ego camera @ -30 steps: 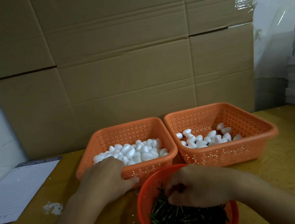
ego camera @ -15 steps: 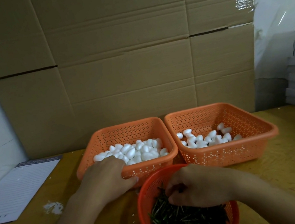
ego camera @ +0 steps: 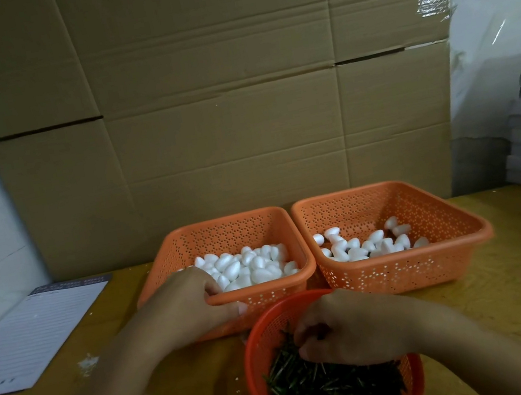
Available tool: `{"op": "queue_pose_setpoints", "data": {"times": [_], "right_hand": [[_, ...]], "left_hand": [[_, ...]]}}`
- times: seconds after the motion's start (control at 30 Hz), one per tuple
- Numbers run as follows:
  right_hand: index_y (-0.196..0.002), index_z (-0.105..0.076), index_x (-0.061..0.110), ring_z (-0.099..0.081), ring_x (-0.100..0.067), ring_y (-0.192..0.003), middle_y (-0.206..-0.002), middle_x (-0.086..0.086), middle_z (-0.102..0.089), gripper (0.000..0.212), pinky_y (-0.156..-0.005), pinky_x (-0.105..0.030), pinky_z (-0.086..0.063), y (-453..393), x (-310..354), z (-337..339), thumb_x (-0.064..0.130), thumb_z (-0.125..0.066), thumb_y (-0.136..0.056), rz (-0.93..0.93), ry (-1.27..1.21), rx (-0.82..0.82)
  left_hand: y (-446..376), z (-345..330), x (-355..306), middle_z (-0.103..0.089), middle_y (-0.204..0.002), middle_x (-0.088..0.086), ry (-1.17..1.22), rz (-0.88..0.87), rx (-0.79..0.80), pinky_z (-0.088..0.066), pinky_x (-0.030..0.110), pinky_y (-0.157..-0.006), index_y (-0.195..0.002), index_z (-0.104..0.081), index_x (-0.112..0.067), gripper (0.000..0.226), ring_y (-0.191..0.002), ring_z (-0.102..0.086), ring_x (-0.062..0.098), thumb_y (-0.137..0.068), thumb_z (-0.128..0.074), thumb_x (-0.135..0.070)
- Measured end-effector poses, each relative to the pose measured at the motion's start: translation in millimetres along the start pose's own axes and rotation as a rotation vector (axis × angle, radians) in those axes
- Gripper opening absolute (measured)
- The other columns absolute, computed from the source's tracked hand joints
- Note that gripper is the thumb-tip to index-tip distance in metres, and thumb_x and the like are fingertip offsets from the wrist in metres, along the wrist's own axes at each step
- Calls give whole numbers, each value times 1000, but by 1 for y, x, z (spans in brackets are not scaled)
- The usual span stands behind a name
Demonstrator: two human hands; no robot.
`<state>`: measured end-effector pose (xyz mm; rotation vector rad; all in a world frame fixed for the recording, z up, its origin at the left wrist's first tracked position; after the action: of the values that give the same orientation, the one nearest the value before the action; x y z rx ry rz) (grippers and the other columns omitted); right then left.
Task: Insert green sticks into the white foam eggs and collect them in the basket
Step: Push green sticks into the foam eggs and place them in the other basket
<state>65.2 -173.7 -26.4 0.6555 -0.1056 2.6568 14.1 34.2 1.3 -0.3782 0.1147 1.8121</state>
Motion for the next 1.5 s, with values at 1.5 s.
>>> {"op": "queue_pose_setpoints", "data": {"times": [1.5], "right_hand": [[-109, -72, 27, -62, -3, -89, -102, 9, -71, 20, -68, -8, -41, 7, 9, 1, 26, -70, -89, -10, 62, 52]], "left_hand": [[17, -9, -58, -73, -115, 0, 1283, -190, 154, -57, 23, -82, -97, -76, -22, 23, -107, -72, 26, -78, -73, -9]]}}
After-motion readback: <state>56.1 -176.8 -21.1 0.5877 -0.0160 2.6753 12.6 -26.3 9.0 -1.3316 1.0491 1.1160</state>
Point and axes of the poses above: each hand's wrist, its own y-axis away from the middle knuckle, its own z-axis out of the back of the hand, x = y × z, the point moved 6 cm from there along -y, towards the middle knuckle
